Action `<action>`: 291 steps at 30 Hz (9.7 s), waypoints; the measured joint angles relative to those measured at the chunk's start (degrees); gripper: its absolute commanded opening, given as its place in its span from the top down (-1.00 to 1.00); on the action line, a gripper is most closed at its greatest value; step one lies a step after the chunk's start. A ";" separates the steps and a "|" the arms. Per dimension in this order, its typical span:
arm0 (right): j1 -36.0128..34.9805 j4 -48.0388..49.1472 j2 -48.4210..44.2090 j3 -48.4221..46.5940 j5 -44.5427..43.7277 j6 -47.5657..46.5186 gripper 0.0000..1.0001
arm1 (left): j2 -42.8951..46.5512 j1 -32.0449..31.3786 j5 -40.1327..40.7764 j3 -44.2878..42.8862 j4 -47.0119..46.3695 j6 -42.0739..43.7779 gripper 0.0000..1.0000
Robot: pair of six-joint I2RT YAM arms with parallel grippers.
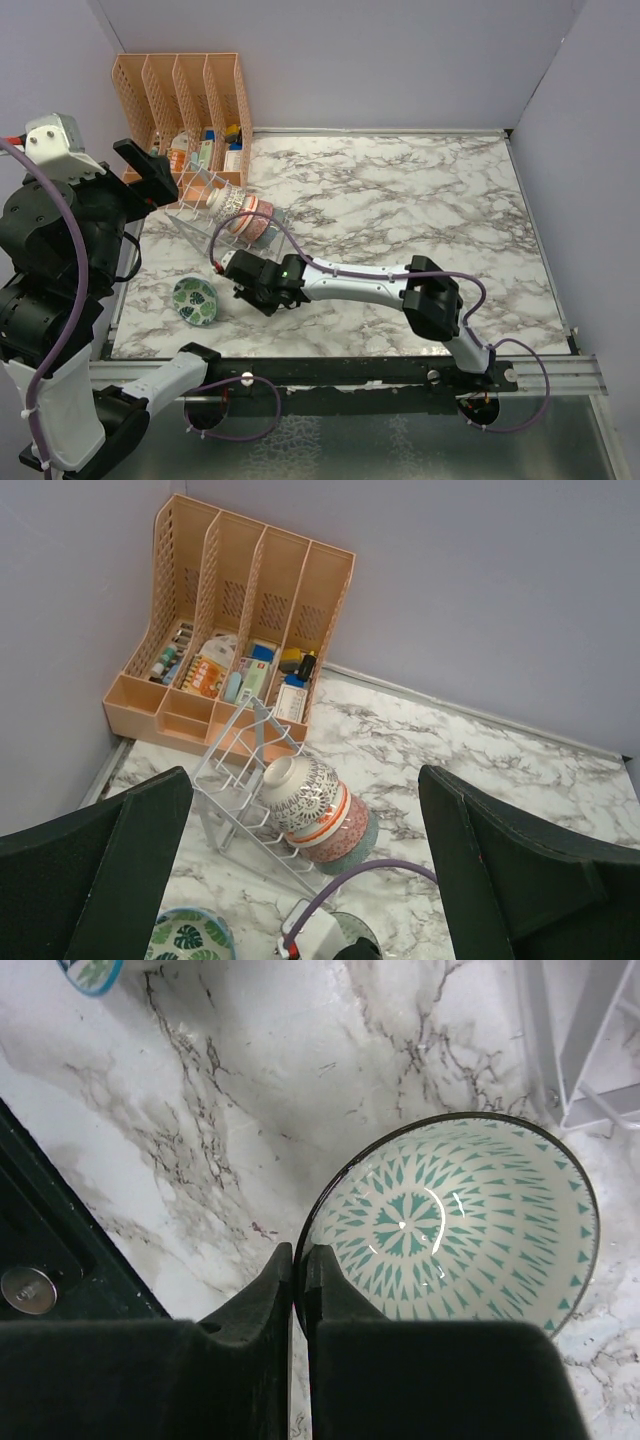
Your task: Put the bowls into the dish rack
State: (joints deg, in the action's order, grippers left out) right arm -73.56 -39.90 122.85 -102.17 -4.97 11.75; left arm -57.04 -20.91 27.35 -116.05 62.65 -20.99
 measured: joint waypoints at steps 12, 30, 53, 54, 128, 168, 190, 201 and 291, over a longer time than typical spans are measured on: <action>1.49 -2.62 -1.55 -9.07 3.39 5.95 0.99 | 0.04 -0.17 0.20 -0.55 -0.37 1.20 -0.99; 21.49 34.84 -10.34 -9.62 30.60 38.47 0.99 | -1.79 -0.37 0.11 -6.40 -0.46 3.69 -0.99; 21.94 82.03 5.31 2.82 8.87 83.38 0.99 | -2.73 -0.98 0.11 -8.24 0.07 4.96 -0.99; 21.92 82.36 5.31 2.78 8.70 83.87 0.99 | -2.75 -0.98 0.13 -8.24 0.07 5.09 -0.99; 21.84 54.12 -13.86 18.10 21.42 67.32 0.20 | -5.03 -3.50 2.89 -6.91 -0.94 5.01 -0.99; 5.64 17.92 9.35 -11.19 16.55 9.60 0.04 | -2.23 -3.61 4.26 -1.38 2.58 -1.16 -0.99; 2.23 20.44 9.79 -6.67 0.22 8.92 0.98 | -1.14 -3.61 5.75 -1.99 2.58 0.48 -0.99; 9.09 8.72 -10.40 10.38 -4.76 12.20 0.98 | -1.25 -3.63 5.75 -2.16 0.66 2.16 -0.99; 14.21 -1.40 -14.53 -30.12 2.62 15.47 0.99 | -1.49 -3.98 5.14 -3.89 -1.03 4.09 -0.99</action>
State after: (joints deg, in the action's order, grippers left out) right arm -59.35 -41.30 108.31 -132.29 -2.35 27.22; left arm -58.52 -24.88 32.49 -119.94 61.63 -16.91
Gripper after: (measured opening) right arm 0.035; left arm 0.992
